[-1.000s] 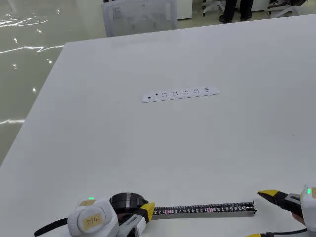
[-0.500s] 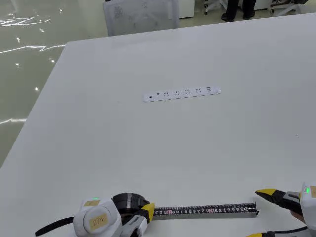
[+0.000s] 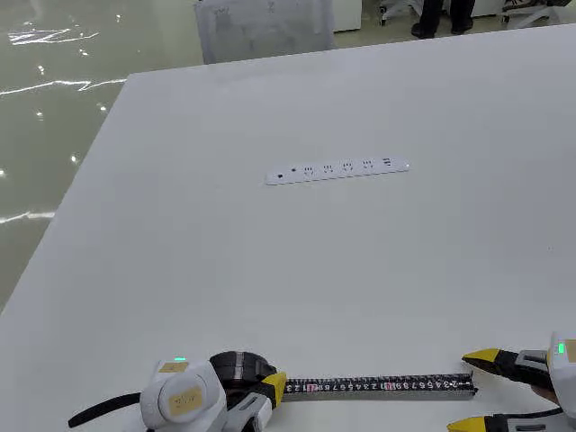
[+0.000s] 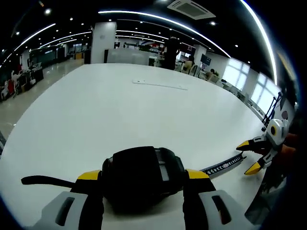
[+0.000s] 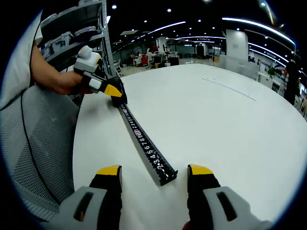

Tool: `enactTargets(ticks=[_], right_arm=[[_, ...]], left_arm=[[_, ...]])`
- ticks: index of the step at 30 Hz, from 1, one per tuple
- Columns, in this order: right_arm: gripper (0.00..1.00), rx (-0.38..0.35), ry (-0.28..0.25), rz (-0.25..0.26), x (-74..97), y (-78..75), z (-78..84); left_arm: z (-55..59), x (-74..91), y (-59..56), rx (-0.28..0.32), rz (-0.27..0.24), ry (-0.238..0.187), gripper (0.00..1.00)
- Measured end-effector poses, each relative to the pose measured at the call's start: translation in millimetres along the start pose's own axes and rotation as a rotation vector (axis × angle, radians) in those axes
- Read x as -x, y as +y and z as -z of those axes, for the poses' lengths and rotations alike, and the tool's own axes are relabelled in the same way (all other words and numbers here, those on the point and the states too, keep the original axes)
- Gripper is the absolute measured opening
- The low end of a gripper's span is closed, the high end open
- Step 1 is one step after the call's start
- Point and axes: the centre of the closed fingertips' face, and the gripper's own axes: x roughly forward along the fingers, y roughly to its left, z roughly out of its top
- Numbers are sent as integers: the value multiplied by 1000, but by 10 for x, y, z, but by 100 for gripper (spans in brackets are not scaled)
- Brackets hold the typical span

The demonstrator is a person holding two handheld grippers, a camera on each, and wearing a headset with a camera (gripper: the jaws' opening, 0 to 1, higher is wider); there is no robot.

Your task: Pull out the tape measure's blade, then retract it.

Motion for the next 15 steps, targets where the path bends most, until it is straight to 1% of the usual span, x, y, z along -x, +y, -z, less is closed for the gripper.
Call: enactTargets(ticks=[4,6,9,15], right_arm=[[48,27,9,-11,-12,-9,24],[46,31,11,-15,-19,-14,40],[41,52,7,-11,-3,-45,38],[32,93,-2,-18,-9,-72,46]], left_arm=[[4,2,-2,0,1,4,64],[4,1,-1,0,1,5,64],[4,0,-1,0,1,3,64],[4,-4,0,1,1,4,64]])
